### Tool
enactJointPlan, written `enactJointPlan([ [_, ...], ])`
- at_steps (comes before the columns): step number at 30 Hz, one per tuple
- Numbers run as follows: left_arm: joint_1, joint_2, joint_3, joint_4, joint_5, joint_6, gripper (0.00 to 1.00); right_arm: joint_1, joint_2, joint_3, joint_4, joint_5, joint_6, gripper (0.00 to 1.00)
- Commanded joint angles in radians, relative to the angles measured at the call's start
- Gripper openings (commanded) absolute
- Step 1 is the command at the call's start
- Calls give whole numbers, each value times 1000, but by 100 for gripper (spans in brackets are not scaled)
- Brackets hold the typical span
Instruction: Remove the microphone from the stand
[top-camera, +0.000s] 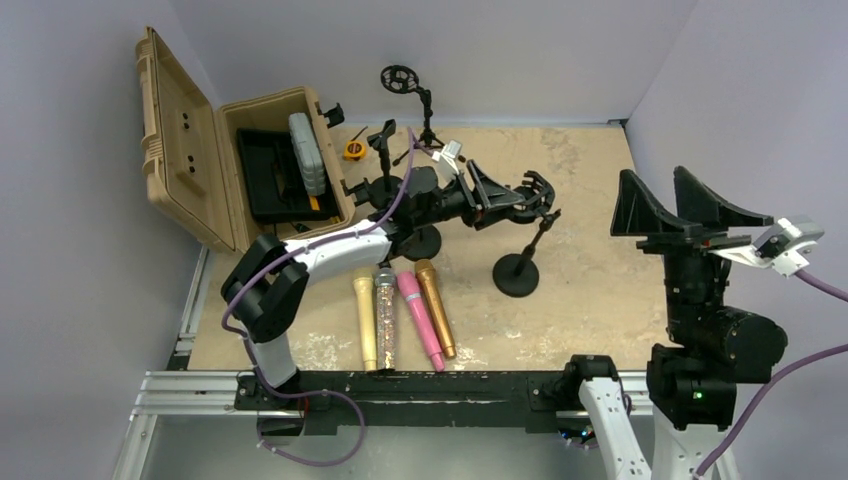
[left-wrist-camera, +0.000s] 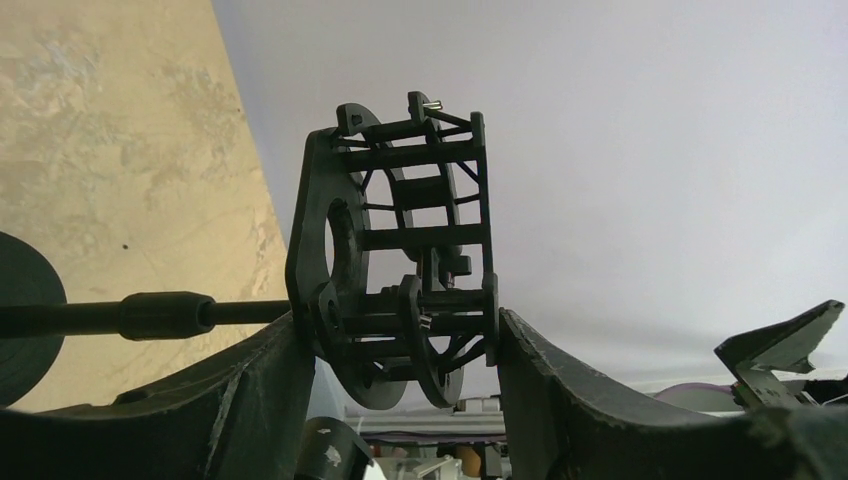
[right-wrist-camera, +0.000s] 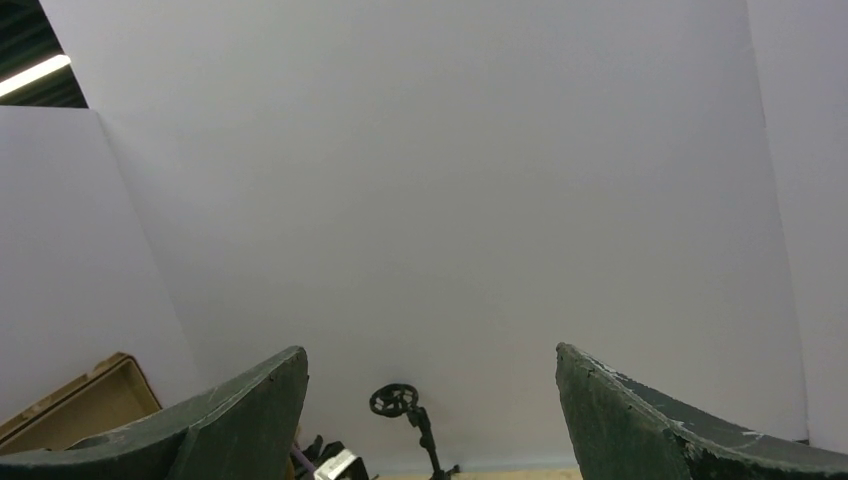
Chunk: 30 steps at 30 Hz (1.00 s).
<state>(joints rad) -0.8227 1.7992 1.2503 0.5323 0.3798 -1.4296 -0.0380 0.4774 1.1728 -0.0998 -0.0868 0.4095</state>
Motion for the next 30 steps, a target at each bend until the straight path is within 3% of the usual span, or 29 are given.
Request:
enactJointPlan([
  [1,52,-96,-46,91,24,76,49,6,-12,-49,19,-57,15,92],
  [8,103,-130,-59,56,70,117,52,6,-18,-148,-25,-121,22,92],
  [16,128,-166,-77,-34,94,167,75,6,-11,-230,-118,-110,-9,92],
  [19,127,-191,-68,-94,95,199,84,5,-10,-276,-122,-171,-8,92],
  [24,126,-262,-58,-222,76,286,93,6,4,-346,-120,-275,-8,92],
  [30,128,-344,-24,-398,62,385,96,6,21,-364,-104,-303,-6,92],
])
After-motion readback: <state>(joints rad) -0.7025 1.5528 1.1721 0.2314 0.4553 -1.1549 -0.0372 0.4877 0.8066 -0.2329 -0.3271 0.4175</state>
